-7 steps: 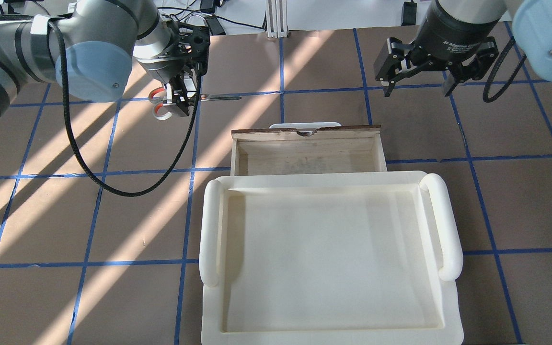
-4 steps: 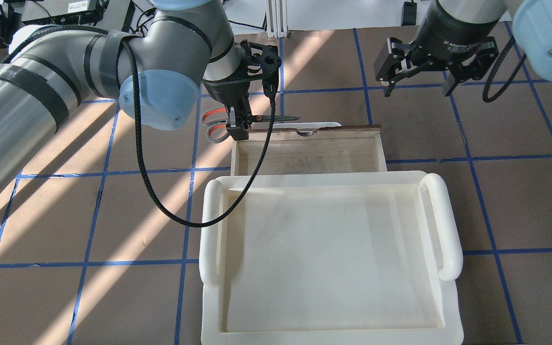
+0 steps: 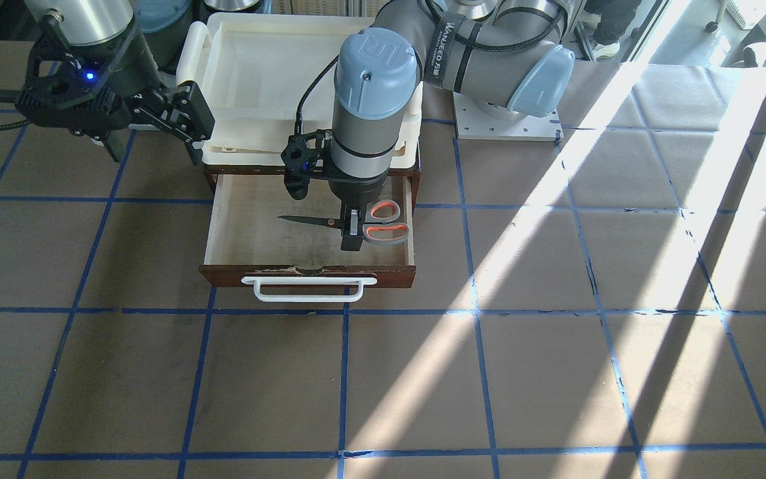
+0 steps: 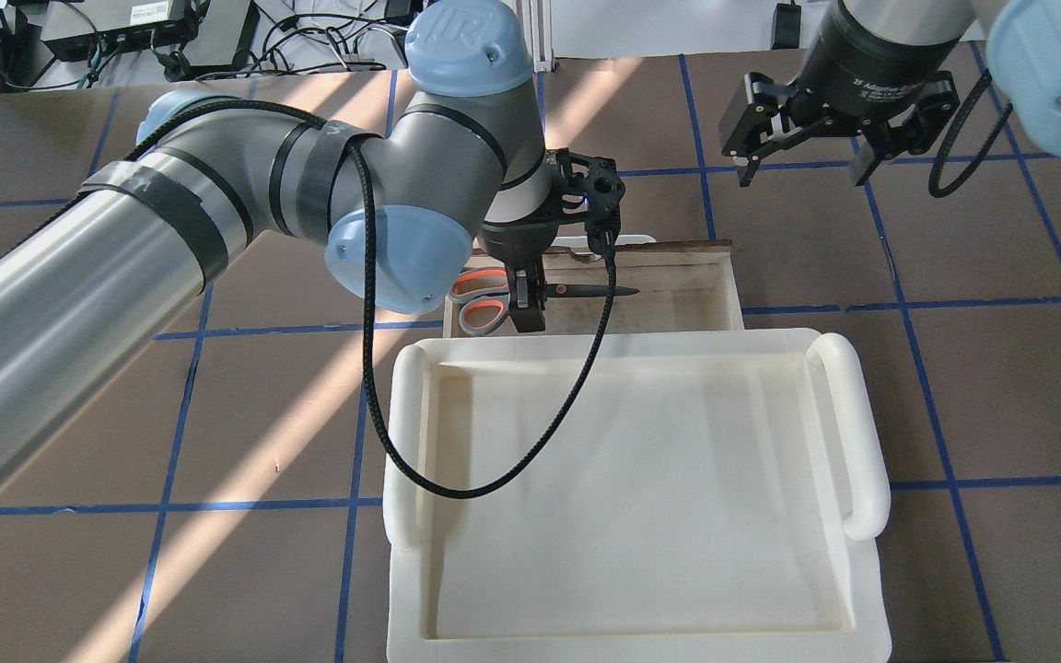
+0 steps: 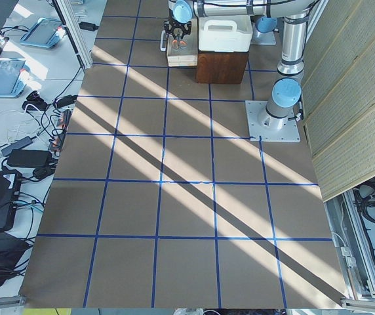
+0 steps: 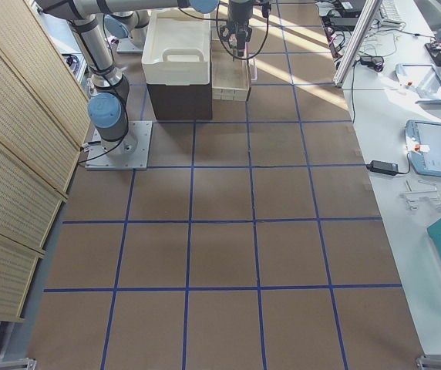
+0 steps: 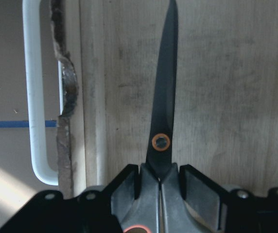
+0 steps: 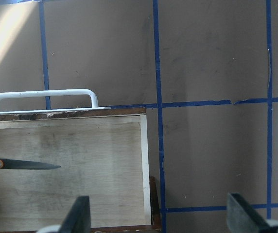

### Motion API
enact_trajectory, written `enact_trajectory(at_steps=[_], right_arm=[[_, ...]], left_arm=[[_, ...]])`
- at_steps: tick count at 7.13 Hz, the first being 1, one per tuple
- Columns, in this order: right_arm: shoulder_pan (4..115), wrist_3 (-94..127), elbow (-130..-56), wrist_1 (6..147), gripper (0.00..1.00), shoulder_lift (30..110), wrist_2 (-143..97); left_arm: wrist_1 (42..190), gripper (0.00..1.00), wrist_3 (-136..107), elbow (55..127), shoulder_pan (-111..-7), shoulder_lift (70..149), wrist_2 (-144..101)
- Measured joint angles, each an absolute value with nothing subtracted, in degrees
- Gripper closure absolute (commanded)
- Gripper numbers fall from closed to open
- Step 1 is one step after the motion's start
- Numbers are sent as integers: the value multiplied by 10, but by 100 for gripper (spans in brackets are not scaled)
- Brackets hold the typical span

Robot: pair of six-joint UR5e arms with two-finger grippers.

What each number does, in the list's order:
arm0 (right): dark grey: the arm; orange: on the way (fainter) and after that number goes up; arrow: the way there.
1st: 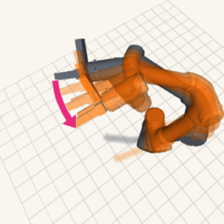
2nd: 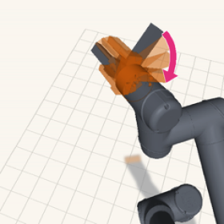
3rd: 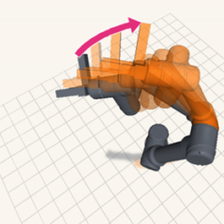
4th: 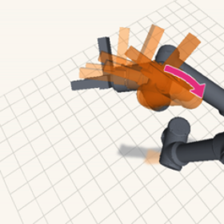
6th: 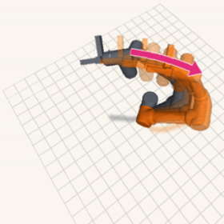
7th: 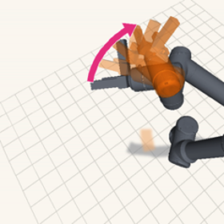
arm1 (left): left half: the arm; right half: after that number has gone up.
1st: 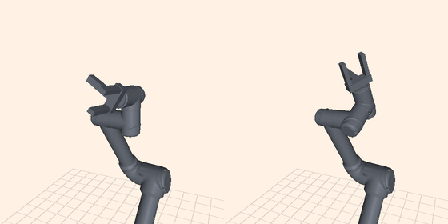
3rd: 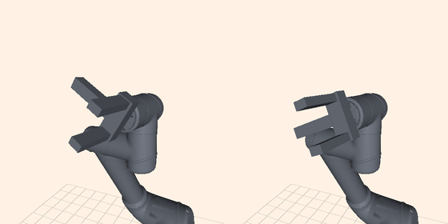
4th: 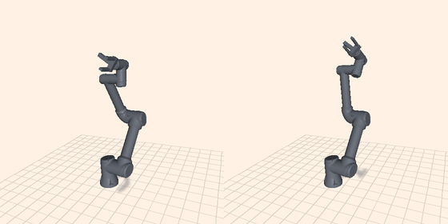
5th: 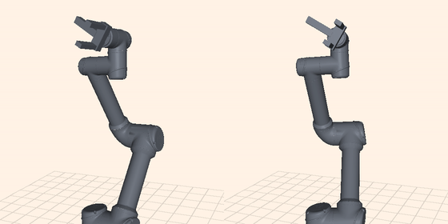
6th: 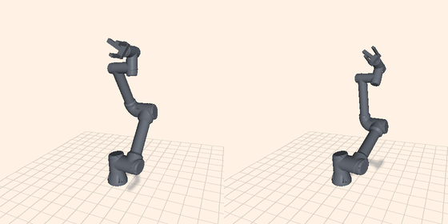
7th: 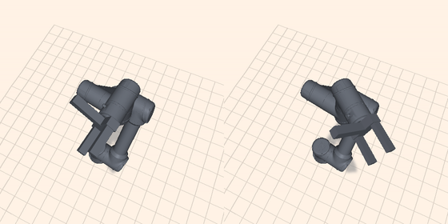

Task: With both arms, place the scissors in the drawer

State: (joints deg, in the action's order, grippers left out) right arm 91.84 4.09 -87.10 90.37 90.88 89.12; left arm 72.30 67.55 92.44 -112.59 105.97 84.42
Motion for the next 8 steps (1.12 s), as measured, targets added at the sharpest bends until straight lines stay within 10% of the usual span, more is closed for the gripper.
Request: enact_trajectory(at_steps=[4,5,6,8], right_arm=[[918,41,-871,904,0,909,891],[918,41,-871,903,0,910,891],[918,41,-871,903,0,910,891],[918,41,-871,902,0,910,891]], left_arm=[[718,100,681,938,-1130,1066,841],[718,40,680,939,-1132,1070,840],[714,18,679,939,-1135,1071,840],[698,17,668,939,-1141,1071,836]])
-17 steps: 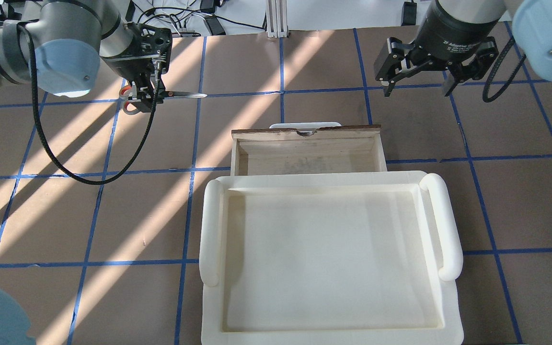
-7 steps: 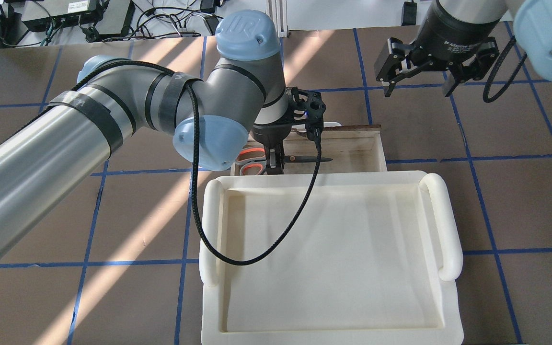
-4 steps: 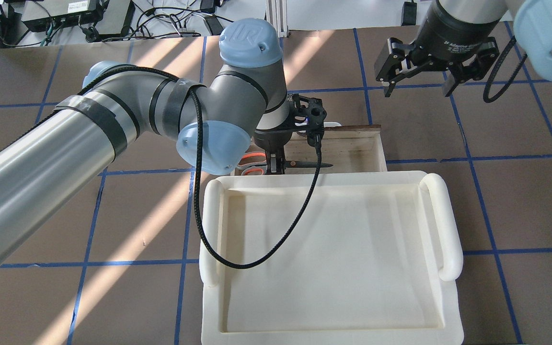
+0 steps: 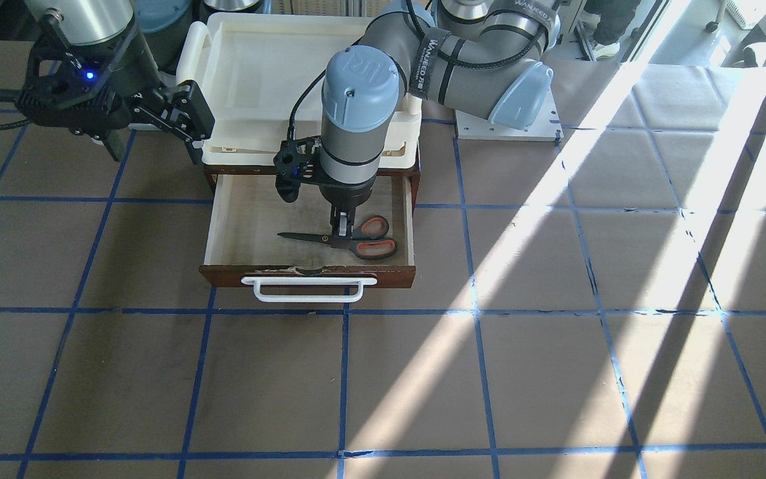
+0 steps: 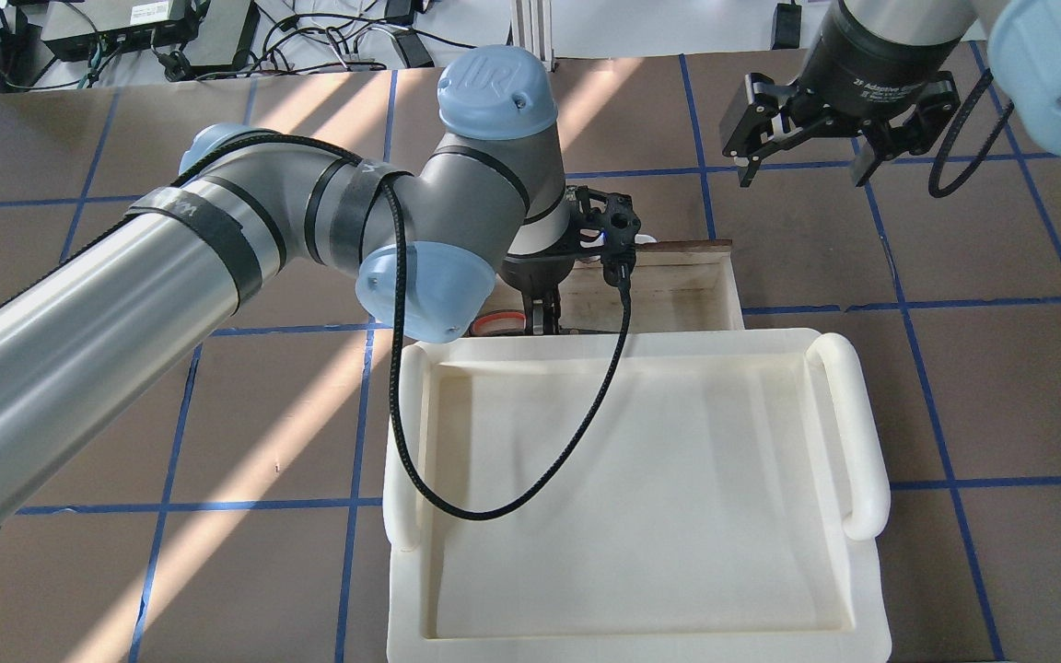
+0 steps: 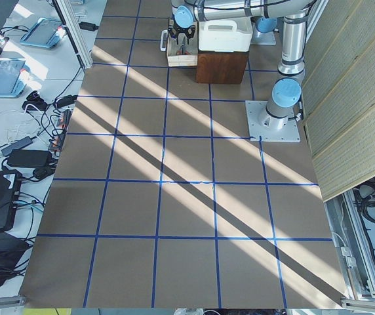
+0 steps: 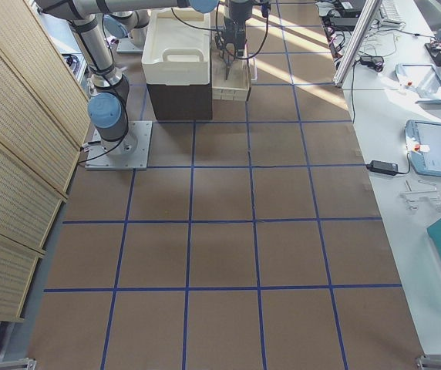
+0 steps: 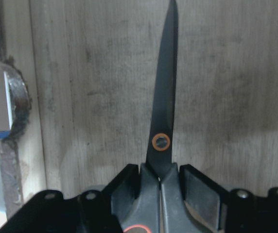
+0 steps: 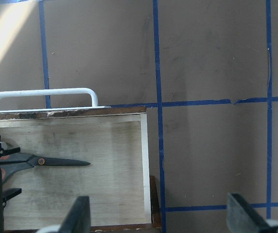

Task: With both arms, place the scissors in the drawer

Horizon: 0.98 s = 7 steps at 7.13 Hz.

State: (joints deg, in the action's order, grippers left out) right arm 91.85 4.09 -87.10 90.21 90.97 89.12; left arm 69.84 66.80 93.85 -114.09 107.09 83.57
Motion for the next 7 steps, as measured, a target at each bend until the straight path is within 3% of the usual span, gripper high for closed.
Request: enact_trajectory(at_steps=[3,5,7], right_arm=[[918,41,-871,902,0,910,891],[918,41,-871,902,0,910,891],[918,41,-871,907,0,908,890]], left_arm=[[694,17,545,923,-1134,1041,832],[696,0,372,903,-1119,1016,837],[716,0,222,896,-1067,990,838]])
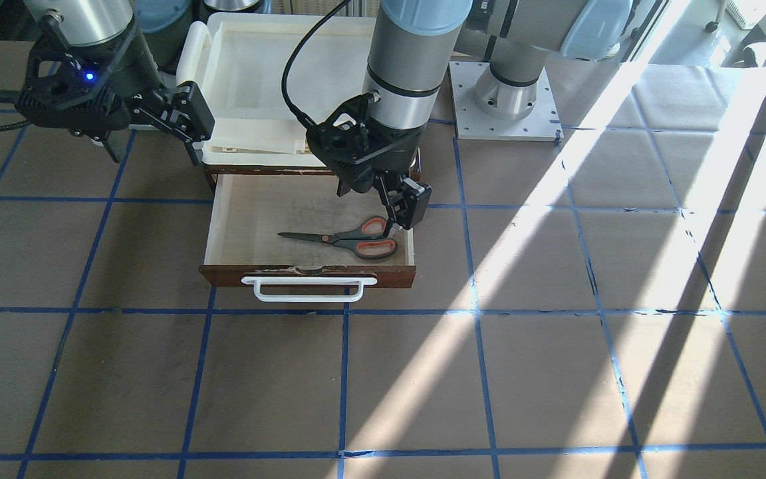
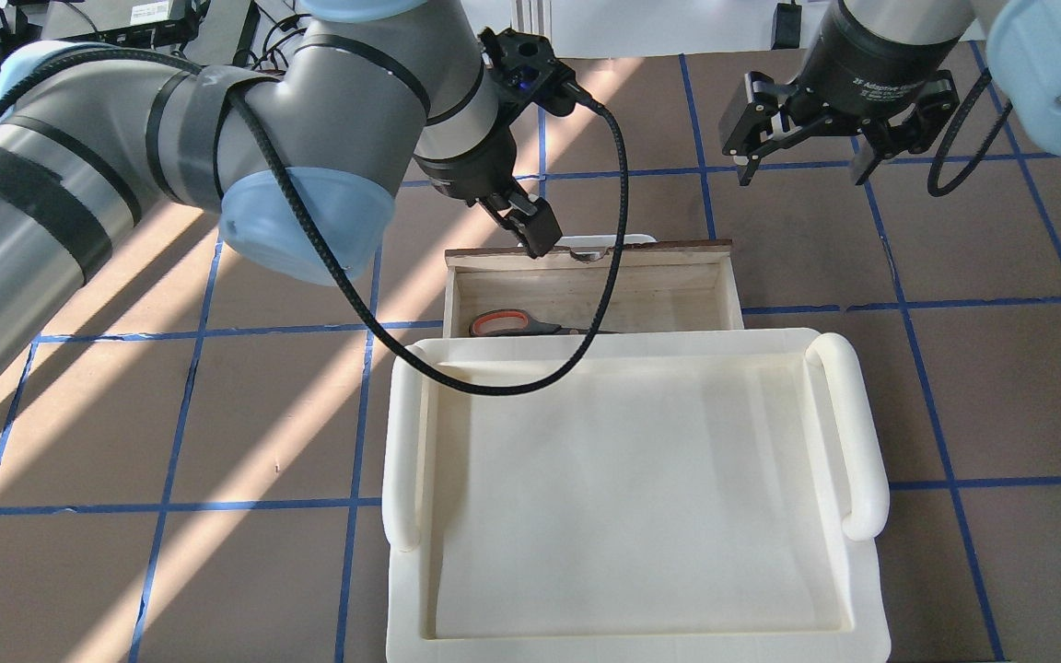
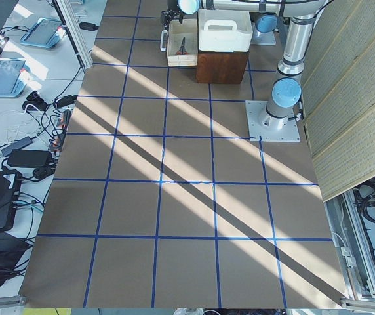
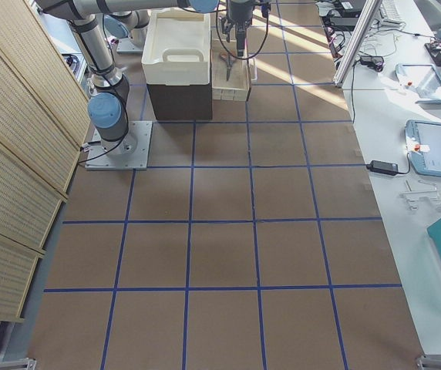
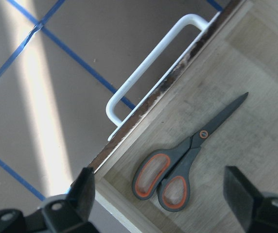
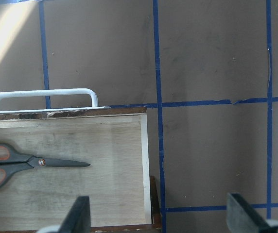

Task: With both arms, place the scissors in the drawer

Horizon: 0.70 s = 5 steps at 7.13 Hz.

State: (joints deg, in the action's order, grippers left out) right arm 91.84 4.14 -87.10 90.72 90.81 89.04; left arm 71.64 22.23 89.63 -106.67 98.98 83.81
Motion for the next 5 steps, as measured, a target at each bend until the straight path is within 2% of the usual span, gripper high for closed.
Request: enact_trajectory(at_steps=[5], right_arm=[[918,43,-871,915,0,907,890]], left_arm=[[853,0,32,895,-925,908,841]])
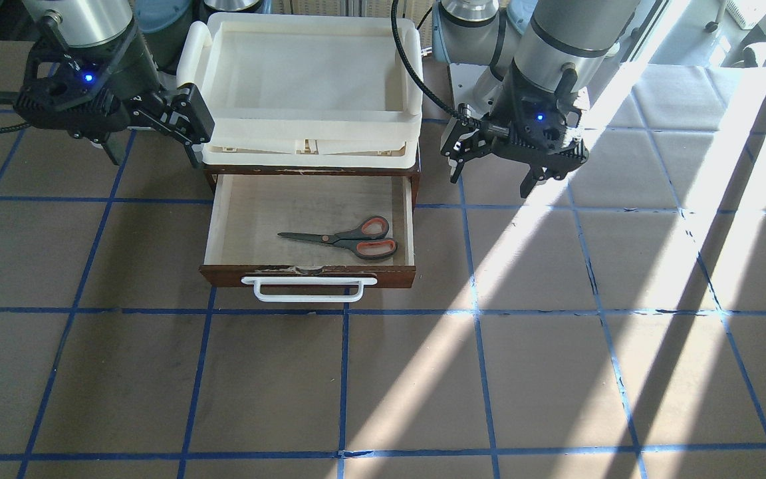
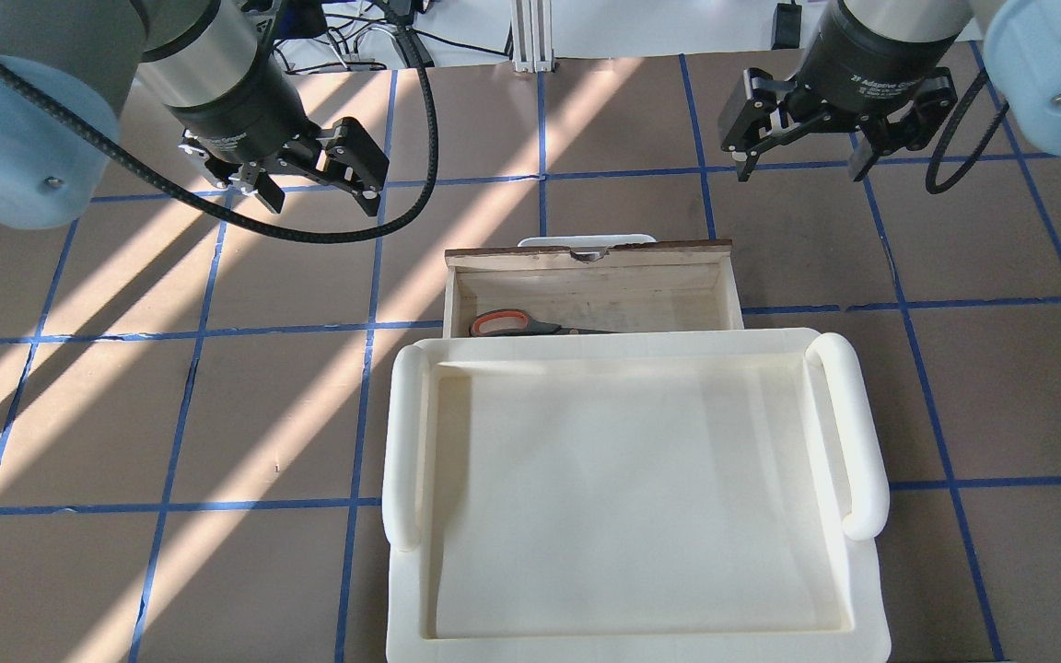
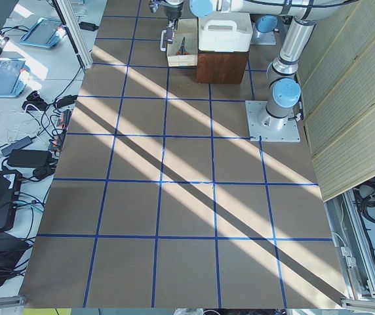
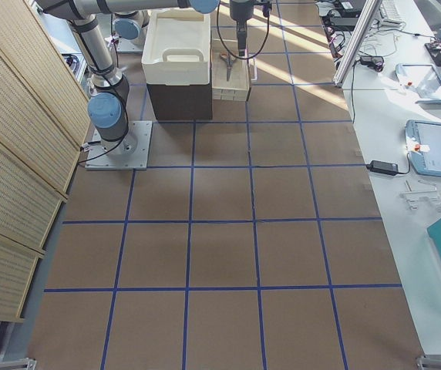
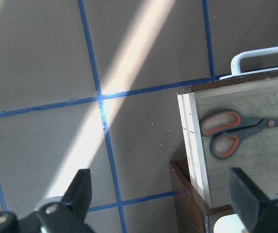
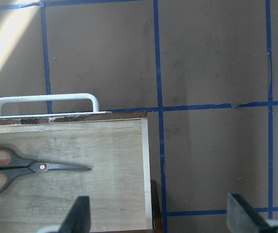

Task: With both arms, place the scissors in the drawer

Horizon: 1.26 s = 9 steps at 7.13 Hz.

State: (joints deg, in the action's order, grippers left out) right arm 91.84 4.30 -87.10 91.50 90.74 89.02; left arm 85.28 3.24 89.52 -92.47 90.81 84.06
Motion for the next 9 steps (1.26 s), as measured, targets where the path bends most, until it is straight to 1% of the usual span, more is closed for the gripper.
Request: enact_trajectory(at_steps=[3,9], right_arm=[[918,42,-871,936,0,907,891],[913,35,-870,937,0,906,899]], left_arm=[[863,0,17,906,-866,896,895],[864,0,18,919,-859,890,914]])
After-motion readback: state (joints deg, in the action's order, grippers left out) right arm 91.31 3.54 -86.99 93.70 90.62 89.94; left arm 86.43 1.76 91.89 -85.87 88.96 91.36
